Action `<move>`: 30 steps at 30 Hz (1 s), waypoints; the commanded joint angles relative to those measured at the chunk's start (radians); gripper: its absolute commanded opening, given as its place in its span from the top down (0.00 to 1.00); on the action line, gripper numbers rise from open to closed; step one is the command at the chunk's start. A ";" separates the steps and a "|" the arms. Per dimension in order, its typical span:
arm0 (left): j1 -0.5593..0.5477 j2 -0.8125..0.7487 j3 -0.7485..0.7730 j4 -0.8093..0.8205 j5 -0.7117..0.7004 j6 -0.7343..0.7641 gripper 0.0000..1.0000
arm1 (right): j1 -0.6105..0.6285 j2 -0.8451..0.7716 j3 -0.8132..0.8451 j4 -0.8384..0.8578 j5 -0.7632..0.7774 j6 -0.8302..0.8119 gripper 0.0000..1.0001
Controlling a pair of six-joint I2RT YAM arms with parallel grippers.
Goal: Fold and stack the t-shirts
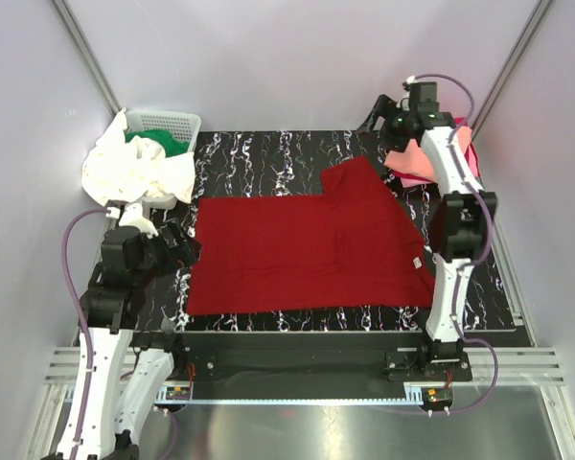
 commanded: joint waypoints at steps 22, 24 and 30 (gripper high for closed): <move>0.022 -0.065 0.001 0.050 -0.016 0.004 0.01 | 0.015 0.624 0.619 -0.047 0.202 -0.111 0.26; 0.022 -0.064 0.004 0.050 -0.016 0.004 0.01 | 0.013 0.647 0.622 -0.042 0.197 -0.106 0.28; 0.022 -0.064 0.004 0.049 -0.016 0.003 0.01 | 0.020 0.670 0.584 -0.021 0.131 -0.063 0.35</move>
